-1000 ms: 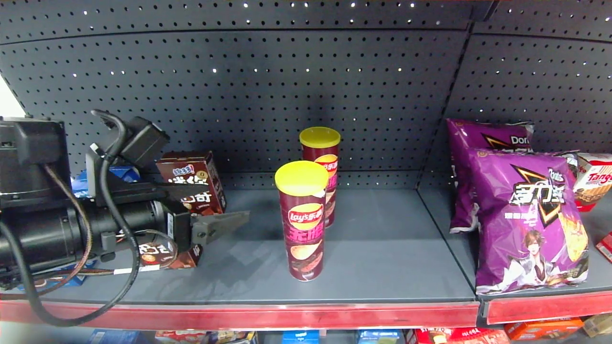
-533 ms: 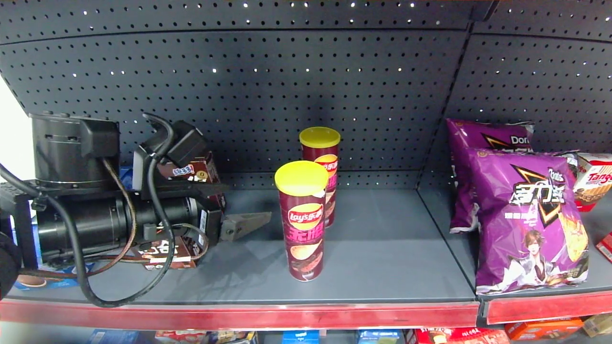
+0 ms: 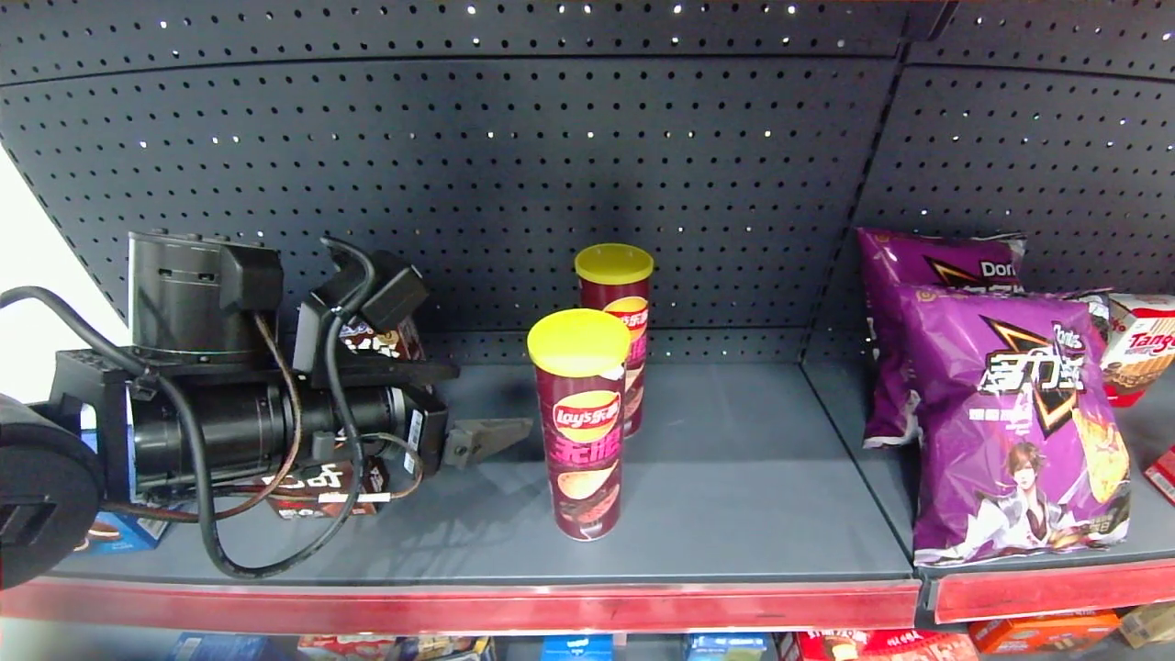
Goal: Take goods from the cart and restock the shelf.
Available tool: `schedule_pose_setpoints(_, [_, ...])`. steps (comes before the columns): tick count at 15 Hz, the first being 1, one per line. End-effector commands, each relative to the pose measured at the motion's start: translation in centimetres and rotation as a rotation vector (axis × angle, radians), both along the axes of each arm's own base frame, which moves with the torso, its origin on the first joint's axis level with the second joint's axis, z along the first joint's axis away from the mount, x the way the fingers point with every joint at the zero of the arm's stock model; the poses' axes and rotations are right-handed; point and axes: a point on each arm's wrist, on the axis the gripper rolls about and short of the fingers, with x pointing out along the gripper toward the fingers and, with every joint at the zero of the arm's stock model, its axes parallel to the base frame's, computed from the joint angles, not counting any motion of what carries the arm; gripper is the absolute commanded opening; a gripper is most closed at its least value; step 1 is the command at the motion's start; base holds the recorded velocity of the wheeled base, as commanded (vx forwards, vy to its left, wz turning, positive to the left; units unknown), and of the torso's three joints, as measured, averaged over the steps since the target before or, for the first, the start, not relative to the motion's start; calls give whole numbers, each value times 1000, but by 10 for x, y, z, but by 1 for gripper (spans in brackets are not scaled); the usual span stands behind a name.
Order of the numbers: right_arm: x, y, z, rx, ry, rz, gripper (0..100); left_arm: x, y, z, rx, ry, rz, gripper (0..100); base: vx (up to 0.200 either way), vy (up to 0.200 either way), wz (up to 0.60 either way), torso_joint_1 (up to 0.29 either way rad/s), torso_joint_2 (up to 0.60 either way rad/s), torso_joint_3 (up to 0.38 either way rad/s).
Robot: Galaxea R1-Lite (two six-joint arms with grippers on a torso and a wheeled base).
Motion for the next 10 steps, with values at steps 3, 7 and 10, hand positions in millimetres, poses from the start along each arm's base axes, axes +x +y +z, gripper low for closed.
schedule_pose_setpoints(3, [0, 0, 1, 1, -2, -1, 100, 1, -1, -6, 21, 12, -10, 100, 0, 0, 0, 0, 0, 0])
schedule_pose_setpoints(7, [-1, 0, 4, 6, -15, 0, 100, 4, -5, -13, 32, 35, -18, 100, 0, 0, 0, 0, 0, 0])
schedule_pose_setpoints(10, [-2, -1, 4, 7, -16, 0, 100, 4, -5, -21, 60, 45, -30, 100, 0, 0, 0, 0, 0, 0])
